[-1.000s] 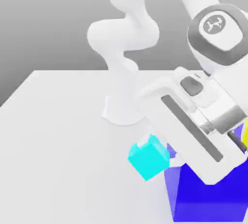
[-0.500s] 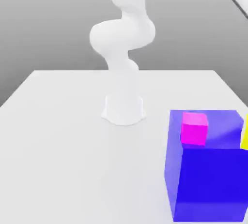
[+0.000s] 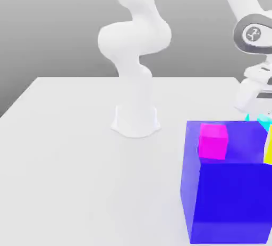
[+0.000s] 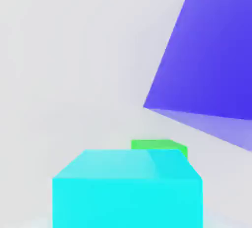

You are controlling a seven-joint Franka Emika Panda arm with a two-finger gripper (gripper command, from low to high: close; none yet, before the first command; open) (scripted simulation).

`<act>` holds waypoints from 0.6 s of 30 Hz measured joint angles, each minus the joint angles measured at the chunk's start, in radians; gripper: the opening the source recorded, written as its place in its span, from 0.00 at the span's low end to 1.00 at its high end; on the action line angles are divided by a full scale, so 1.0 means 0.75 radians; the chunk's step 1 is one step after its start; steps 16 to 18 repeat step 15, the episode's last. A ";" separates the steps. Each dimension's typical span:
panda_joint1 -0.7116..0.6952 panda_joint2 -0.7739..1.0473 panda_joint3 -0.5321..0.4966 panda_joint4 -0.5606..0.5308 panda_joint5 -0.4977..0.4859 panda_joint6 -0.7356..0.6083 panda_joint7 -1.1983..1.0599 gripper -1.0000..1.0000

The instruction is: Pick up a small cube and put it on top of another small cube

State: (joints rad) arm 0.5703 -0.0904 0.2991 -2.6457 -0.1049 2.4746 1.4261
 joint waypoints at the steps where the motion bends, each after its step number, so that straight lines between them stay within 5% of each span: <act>1: -0.008 -0.011 -0.018 -0.037 0.046 0.046 -0.021 0.00; 5: -0.043 -0.043 -0.098 -0.177 0.191 0.229 -0.081 0.00; 11: -0.067 0.188 -0.138 -0.196 0.082 0.492 0.007 0.00; 12: -0.063 0.234 -0.148 -0.194 0.051 0.535 0.028 1.00; 18: -0.063 0.234 -0.148 -0.194 0.051 0.535 0.028 1.00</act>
